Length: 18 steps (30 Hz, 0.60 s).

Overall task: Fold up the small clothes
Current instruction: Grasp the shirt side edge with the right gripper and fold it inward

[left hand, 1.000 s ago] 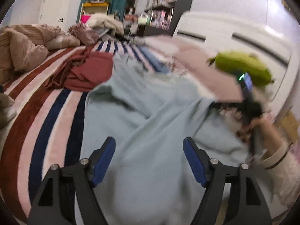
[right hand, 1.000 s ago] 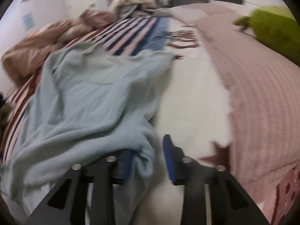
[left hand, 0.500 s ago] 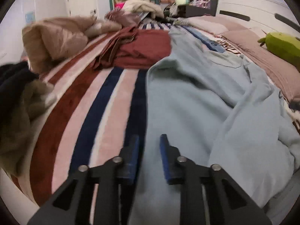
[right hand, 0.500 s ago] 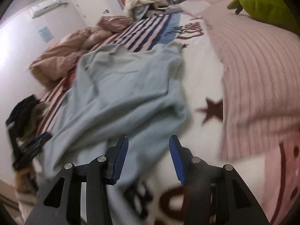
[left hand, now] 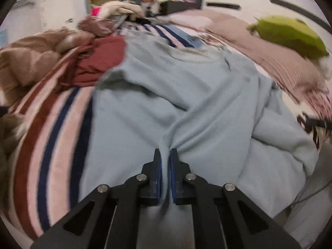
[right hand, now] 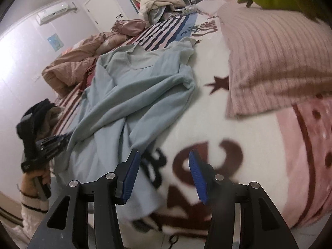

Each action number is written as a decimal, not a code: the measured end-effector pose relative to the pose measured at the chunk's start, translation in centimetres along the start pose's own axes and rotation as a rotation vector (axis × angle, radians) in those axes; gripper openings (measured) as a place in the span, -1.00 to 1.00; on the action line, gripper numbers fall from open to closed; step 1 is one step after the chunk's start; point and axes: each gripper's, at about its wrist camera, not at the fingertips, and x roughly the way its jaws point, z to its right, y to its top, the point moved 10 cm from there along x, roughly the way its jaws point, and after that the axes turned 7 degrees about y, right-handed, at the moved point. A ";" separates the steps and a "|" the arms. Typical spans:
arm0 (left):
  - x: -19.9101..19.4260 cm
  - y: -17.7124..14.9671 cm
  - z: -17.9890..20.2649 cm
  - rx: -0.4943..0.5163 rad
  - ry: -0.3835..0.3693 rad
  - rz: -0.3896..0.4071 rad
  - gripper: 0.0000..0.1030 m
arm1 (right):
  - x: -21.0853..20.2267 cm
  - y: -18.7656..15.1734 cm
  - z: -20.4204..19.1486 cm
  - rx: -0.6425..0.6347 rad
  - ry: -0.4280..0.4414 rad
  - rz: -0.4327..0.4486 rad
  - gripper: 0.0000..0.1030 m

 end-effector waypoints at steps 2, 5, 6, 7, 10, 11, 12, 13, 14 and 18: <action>-0.5 -0.2 -1.0 -0.010 0.009 -0.009 -0.90 | -0.4 -1.1 -0.5 0.005 0.054 -0.015 -0.14; -0.5 -0.8 -1.1 0.044 0.015 -0.027 -0.67 | 0.1 -2.8 -1.8 -0.008 0.163 -0.070 -0.13; -0.8 -0.8 -1.3 0.059 0.029 -0.017 -0.24 | 0.5 -3.2 -2.2 -0.009 0.185 -0.086 -0.13; -1.2 -0.8 -1.7 0.064 0.048 -0.002 0.24 | 0.7 -3.4 -2.4 -0.006 0.193 -0.093 -0.06; -1.9 -1.1 -4.3 -0.003 0.045 0.009 0.45 | 1.3 -3.9 -3.8 -0.001 0.259 -0.117 0.04; -1.6 -1.2 -4.9 -0.026 0.037 -0.009 0.47 | 1.6 -4.2 -4.4 -0.009 0.282 -0.128 0.04; -1.2 -1.8 -5.7 -0.056 0.016 -0.038 0.47 | 2.1 -4.4 -5.2 -0.024 0.308 -0.146 0.04; -0.9 -2.4 -6.1 -0.073 -0.005 -0.061 0.47 | 2.7 -4.6 -5.5 -0.029 0.312 -0.158 0.04; -0.6 -3.0 -6.0 -0.081 -0.025 -0.080 0.47 | 3.3 -4.7 -5.8 -0.029 0.299 -0.165 0.04; -0.2 -4.1 -4.6 -0.089 -0.090 -0.089 0.47 | 4.8 -4.6 -7.4 -0.095 0.257 -0.159 0.05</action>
